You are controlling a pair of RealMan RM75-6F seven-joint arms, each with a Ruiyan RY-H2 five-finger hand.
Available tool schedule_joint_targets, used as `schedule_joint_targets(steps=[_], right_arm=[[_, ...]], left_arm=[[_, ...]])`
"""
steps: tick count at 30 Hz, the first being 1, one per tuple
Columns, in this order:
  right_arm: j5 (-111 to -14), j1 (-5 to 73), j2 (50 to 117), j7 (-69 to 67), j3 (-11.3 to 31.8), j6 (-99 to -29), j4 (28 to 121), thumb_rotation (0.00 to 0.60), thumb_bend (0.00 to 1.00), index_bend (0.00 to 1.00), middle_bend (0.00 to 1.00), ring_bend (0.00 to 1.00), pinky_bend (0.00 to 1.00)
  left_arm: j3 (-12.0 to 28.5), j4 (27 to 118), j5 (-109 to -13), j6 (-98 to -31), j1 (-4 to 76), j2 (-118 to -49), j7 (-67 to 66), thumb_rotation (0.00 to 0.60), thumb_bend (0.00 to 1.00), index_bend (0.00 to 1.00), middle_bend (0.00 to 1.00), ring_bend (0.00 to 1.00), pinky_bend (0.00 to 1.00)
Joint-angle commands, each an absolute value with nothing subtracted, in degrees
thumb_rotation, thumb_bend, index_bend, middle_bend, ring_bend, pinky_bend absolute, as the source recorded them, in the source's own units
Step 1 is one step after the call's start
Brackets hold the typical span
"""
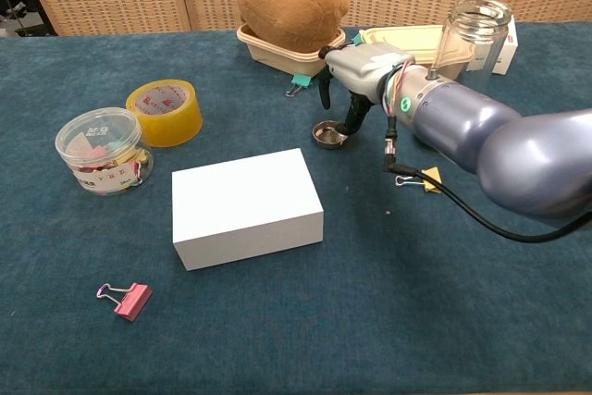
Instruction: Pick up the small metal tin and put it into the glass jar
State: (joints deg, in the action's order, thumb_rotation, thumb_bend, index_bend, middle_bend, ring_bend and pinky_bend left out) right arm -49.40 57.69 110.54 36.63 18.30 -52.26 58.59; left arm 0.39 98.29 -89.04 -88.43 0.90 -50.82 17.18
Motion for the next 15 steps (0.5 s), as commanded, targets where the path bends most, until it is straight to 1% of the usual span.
schedule_joint_targets(steps=[1, 7, 15], right_arm=[[-49.32, 58.09, 111.14, 36.27, 18.61, -51.85, 57.82, 0.6, 0.36, 0.43, 0.0, 0.0, 0.0], [-49.06, 58.54, 112.44, 35.64, 18.88, -51.02, 56.16, 0.6, 0.38, 0.44, 0.0, 0.0, 0.0], [-49.03, 59.15, 113.81, 34.63, 19.38, -49.97, 53.76, 0.6, 0.38, 0.46, 0.0, 0.0, 0.0]], left_arm=[[0.46, 98.26, -88.91, -88.48, 0.88, -50.72, 17.57, 0.6, 0.0, 0.0, 0.0, 0.0, 0.0], [0.49, 97.93, -88.57, -88.06, 1.01, -50.38, 18.51, 0.6, 0.0, 0.0, 0.0, 0.0, 0.0], [0.56, 97.81, -88.39, -87.83, 1.12, -50.19, 19.1, 0.6, 0.0, 0.0, 0.0, 0.0, 0.0]])
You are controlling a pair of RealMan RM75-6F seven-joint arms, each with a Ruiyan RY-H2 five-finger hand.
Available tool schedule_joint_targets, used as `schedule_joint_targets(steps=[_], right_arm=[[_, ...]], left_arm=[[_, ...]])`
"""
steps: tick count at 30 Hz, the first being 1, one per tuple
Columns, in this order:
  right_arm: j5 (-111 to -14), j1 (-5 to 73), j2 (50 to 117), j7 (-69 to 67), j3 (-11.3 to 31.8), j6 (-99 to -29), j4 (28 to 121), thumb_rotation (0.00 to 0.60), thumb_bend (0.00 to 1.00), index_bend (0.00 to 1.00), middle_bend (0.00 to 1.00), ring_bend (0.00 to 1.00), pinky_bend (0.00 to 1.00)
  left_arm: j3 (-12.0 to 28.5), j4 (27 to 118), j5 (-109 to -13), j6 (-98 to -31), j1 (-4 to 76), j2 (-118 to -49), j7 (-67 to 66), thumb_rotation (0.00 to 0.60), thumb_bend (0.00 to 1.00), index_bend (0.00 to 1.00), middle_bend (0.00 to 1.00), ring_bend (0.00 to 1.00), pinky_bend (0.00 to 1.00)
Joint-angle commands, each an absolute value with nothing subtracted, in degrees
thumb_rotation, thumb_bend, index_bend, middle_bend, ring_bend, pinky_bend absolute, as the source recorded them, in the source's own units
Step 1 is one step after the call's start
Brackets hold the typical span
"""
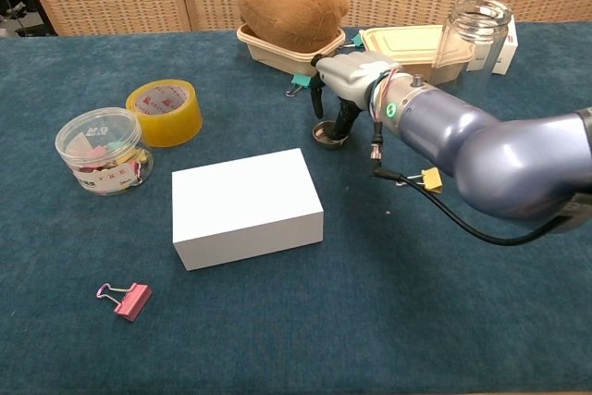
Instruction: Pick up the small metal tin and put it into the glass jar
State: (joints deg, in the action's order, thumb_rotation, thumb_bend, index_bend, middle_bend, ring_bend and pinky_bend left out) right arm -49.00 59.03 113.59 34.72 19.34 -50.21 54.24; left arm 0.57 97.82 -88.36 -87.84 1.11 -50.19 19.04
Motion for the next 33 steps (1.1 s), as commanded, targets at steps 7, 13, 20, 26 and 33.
schedule_joint_targets(steps=[7, 13, 20, 26, 33], right_arm=[[-48.61, 58.99, 114.04, 34.78, 19.41, -49.43, 52.81, 0.6, 0.39, 0.5, 0.0, 0.0, 0.0], [-48.34, 58.93, 113.93, 35.01, 19.55, -49.25, 52.76, 0.6, 0.41, 0.52, 0.0, 0.0, 0.0], [-48.21, 58.61, 113.67, 35.07, 19.66, -49.53, 53.13, 0.6, 0.49, 0.55, 0.0, 0.0, 0.0], [-48.19, 58.39, 113.62, 35.33, 19.59, -49.88, 53.12, 0.6, 0.51, 0.58, 0.0, 0.0, 0.0], [-49.38, 57.99, 112.83, 34.32, 19.89, -51.13, 54.7, 0.6, 0.55, 0.62, 0.0, 0.0, 0.0]], left_arm=[[0.57, 97.79, -88.49, -87.93, 1.12, -50.16, 19.25, 0.6, 0.0, 0.0, 0.0, 0.0, 0.0], [0.52, 97.78, -88.61, -88.08, 1.05, -50.13, 19.35, 0.6, 0.0, 0.0, 0.0, 0.0, 0.0], [0.53, 97.84, -88.67, -88.27, 0.98, -50.21, 19.27, 0.6, 0.0, 0.0, 0.0, 0.0, 0.0], [0.47, 97.83, -88.81, -88.24, 0.99, -50.24, 19.18, 0.6, 0.0, 0.0, 0.0, 0.0, 0.0], [0.48, 97.75, -88.84, -88.2, 1.04, -50.22, 19.35, 0.6, 0.0, 0.0, 0.0, 0.0, 0.0]])
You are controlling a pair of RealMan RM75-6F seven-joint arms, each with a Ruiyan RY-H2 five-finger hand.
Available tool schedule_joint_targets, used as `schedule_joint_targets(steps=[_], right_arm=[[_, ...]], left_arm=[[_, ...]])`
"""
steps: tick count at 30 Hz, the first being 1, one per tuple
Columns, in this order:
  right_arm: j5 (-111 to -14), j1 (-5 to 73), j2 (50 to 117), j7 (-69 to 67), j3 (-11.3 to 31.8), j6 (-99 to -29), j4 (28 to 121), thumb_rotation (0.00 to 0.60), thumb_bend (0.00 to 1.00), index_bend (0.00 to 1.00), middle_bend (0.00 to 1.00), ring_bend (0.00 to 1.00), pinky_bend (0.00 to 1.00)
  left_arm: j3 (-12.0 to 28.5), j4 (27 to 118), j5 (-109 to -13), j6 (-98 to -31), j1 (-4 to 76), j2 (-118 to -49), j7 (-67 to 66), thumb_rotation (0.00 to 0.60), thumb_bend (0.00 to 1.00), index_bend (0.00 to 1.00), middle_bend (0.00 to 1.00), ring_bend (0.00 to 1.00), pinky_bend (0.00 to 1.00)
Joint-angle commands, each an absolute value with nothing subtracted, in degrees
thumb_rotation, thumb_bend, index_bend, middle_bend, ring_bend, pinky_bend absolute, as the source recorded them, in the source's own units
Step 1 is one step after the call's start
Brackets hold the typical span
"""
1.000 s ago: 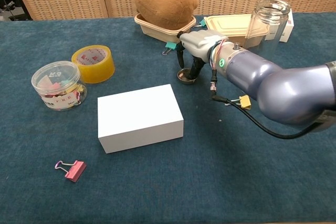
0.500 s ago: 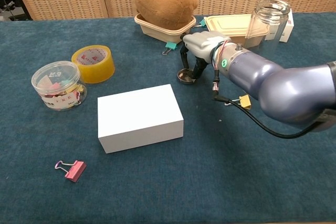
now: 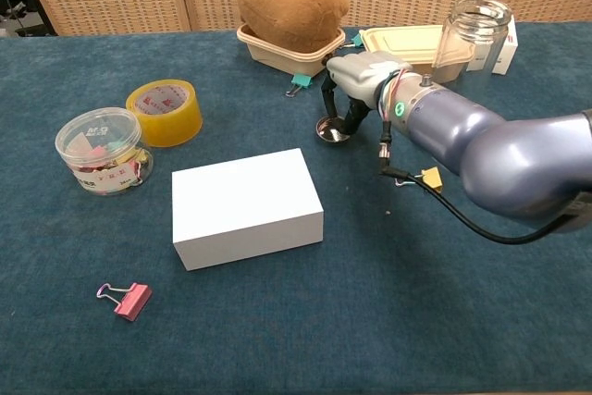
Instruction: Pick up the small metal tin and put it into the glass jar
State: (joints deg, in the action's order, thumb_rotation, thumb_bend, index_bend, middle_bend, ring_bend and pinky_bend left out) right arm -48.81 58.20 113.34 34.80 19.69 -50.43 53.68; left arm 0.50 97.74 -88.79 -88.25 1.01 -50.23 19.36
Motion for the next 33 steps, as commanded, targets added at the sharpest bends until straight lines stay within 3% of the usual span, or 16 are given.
schedule_joint_targets(steps=[1, 9, 22, 33], right_arm=[[-49.59, 57.88, 112.52, 34.18, 19.98, -51.45, 55.34, 0.6, 0.55, 0.62, 0.0, 0.0, 0.0], [-51.59, 56.77, 107.15, 35.64, 20.97, -56.12, 65.92, 0.6, 0.58, 0.65, 0.0, 0.0, 0.0], [-50.42, 55.21, 93.12, 38.92, 26.63, -62.8, 91.64, 0.6, 0.6, 0.67, 0.0, 0.0, 0.0], [-49.17, 52.04, 79.91, 42.49, 25.7, -65.58, 101.99, 0.6, 0.6, 0.68, 0.0, 0.0, 0.0]], left_arm=[[0.47, 97.76, -88.87, -88.19, 1.06, -50.22, 19.33, 0.6, 0.0, 0.0, 0.0, 0.0, 0.0], [0.29, 98.06, -89.52, -88.38, 1.08, -50.34, 18.95, 0.6, 0.0, 0.0, 0.0, 0.0, 0.0], [0.13, 98.63, -90.06, -88.37, 1.25, -50.76, 17.22, 0.6, 0.0, 0.0, 0.0, 0.0, 0.0], [0.29, 99.06, -89.69, -88.53, 1.25, -50.8, 16.92, 0.6, 0.0, 0.0, 0.0, 0.0, 0.0]])
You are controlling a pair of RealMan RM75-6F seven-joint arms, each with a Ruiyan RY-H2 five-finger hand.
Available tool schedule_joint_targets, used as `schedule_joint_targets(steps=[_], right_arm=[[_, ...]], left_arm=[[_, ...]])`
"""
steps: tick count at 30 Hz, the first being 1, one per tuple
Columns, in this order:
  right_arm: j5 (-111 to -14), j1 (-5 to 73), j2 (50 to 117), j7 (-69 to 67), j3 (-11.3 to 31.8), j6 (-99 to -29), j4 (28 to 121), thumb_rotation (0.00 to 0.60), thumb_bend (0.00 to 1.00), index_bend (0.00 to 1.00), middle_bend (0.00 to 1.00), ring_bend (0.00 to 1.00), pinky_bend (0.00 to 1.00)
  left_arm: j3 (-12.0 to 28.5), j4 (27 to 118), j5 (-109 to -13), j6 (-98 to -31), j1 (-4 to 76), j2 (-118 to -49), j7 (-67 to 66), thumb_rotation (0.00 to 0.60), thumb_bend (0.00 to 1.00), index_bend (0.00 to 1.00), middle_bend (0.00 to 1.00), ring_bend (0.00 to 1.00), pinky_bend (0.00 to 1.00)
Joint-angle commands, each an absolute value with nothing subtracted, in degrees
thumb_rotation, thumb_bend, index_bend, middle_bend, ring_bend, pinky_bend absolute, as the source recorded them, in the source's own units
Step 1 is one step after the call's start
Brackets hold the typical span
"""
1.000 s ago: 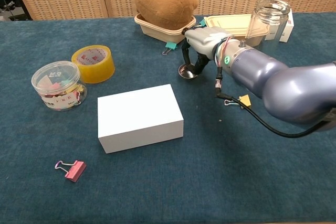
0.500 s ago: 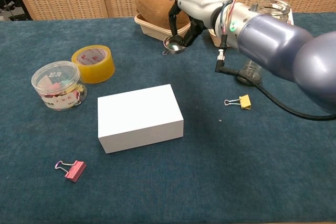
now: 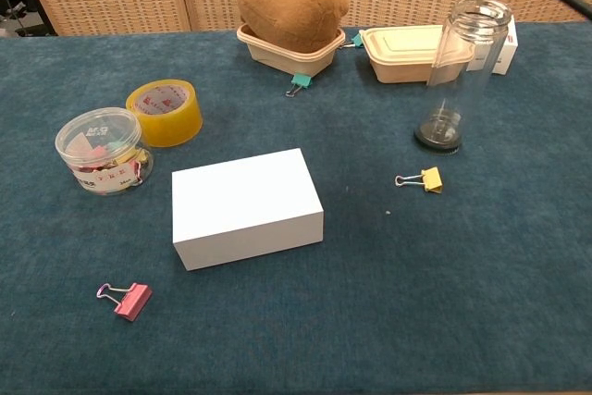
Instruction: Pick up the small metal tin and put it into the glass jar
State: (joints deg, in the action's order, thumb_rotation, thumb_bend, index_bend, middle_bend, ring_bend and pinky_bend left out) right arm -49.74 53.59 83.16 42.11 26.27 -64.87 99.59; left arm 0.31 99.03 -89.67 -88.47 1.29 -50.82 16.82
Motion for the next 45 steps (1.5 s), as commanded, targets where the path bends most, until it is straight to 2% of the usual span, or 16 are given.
schedule_joint_targets(steps=[1, 7, 13, 25, 45], right_arm=[[-48.88, 51.0, 78.21, 42.04, 25.33, -65.98, 103.0, 0.6, 0.6, 0.68, 0.0, 0.0, 0.0], [-49.55, 46.65, 71.67, 38.32, 22.73, -66.4, 106.08, 0.6, 0.61, 0.68, 0.0, 0.0, 0.0], [-51.49, 43.78, 68.77, 33.81, 20.15, -66.06, 104.6, 0.6, 0.63, 0.69, 0.0, 0.0, 0.0], [-52.07, 43.13, 69.47, 29.35, 18.35, -65.1, 99.22, 0.6, 0.63, 0.69, 0.0, 0.0, 0.0], [-51.32, 44.16, 71.81, 29.95, 16.77, -64.79, 97.78, 0.6, 0.65, 0.68, 0.0, 0.0, 0.0]], left_arm=[[0.3, 99.09, -89.71, -88.62, 1.22, -50.78, 16.98, 0.6, 0.0, 0.0, 0.0, 0.0, 0.0], [0.47, 99.44, -89.68, -88.87, 1.24, -50.92, 16.54, 0.6, 0.0, 0.0, 0.0, 0.0, 0.0], [0.47, 99.72, -89.99, -89.28, 1.13, -51.18, 15.65, 0.6, 0.0, 0.0, 0.0, 0.0, 0.0], [0.92, 100.07, -89.42, -89.0, 1.5, -51.54, 14.31, 0.6, 0.0, 0.0, 0.0, 0.0, 0.0], [0.81, 100.07, -89.7, -89.39, 1.31, -51.77, 14.0, 0.6, 0.0, 0.0, 0.0, 0.0, 0.0]])
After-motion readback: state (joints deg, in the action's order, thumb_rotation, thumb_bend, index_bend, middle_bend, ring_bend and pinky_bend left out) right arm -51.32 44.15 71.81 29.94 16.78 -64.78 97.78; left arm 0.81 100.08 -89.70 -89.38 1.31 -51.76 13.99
